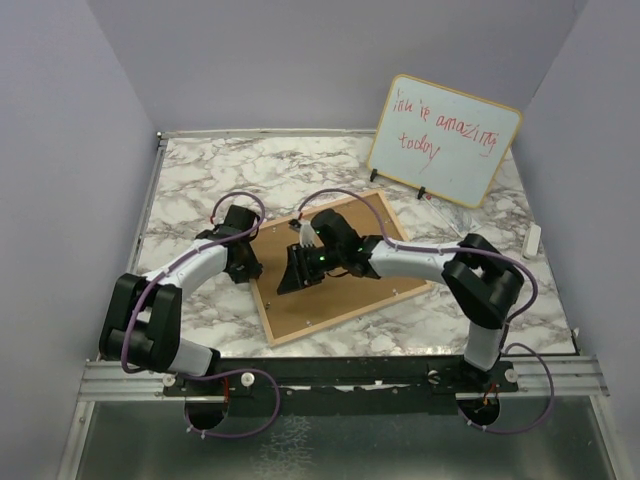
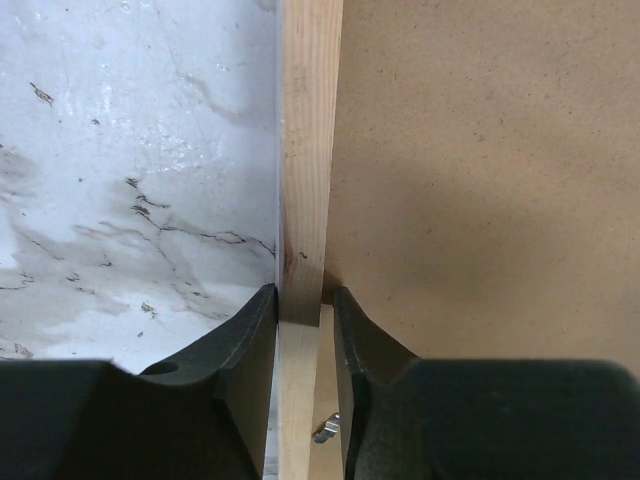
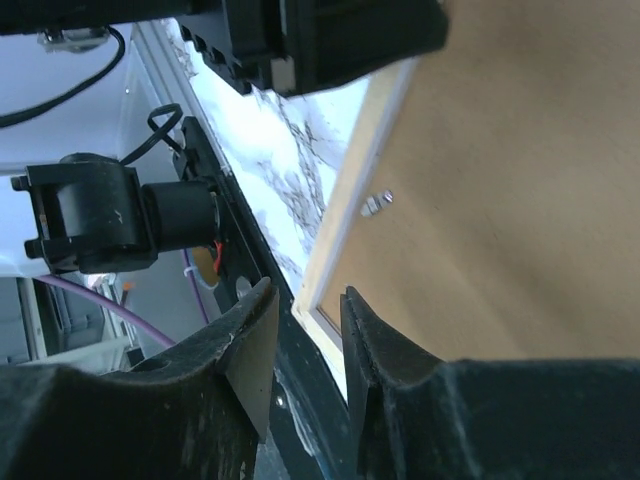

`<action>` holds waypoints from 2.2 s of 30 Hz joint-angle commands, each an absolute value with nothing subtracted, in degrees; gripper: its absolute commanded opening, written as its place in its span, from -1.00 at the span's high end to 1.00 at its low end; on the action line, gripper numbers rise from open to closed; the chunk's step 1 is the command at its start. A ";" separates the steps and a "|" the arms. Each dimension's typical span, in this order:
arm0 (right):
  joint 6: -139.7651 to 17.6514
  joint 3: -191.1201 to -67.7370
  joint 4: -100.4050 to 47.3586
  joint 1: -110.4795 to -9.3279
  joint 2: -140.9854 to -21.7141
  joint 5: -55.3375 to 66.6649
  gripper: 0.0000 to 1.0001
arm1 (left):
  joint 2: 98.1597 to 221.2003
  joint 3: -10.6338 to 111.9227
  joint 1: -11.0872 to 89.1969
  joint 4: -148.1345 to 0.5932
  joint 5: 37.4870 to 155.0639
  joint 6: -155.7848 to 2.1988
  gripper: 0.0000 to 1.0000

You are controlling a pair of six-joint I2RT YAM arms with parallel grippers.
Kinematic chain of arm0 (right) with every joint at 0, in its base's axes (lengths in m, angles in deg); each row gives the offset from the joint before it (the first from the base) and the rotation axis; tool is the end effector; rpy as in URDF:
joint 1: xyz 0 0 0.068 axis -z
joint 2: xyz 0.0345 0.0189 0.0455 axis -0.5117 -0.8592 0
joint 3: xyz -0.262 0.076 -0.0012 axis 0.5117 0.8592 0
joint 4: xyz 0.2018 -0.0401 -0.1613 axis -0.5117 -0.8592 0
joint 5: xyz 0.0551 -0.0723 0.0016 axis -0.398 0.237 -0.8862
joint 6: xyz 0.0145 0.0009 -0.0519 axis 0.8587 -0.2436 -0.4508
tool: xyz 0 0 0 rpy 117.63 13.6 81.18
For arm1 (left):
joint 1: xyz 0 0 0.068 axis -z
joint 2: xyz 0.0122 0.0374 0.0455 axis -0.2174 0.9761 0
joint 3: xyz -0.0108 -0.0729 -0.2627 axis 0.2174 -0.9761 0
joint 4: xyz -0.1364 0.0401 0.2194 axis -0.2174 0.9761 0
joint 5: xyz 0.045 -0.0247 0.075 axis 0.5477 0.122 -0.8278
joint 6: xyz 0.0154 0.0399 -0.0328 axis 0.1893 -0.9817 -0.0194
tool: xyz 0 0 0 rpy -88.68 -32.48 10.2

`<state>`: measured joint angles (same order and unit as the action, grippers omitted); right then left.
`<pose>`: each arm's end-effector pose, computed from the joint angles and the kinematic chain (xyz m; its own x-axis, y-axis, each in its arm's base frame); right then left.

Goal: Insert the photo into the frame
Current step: Install the photo frame at the center of the board.

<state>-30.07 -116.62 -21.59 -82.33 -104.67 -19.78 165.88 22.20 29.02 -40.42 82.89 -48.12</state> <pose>0.2282 0.3187 0.1887 -0.8651 -0.2638 -0.4267 -0.5014 0.4331 0.7490 0.2414 -0.0680 0.1693 -0.8466 -0.4209 -0.3258 -0.3869 0.9070 -0.1664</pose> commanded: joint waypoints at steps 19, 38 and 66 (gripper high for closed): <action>-30.25 -129.30 -25.82 -87.75 -120.10 -17.87 0.82 | 170.67 21.59 28.64 -41.96 80.79 -48.42 0.60; -53.52 -113.06 -10.68 -93.69 -111.05 12.75 0.40 | 164.52 16.52 28.55 -49.90 82.90 -41.50 0.40; -53.58 -116.62 -13.31 -99.06 -116.14 21.03 0.61 | 164.18 12.74 28.48 -53.65 79.14 -46.71 0.82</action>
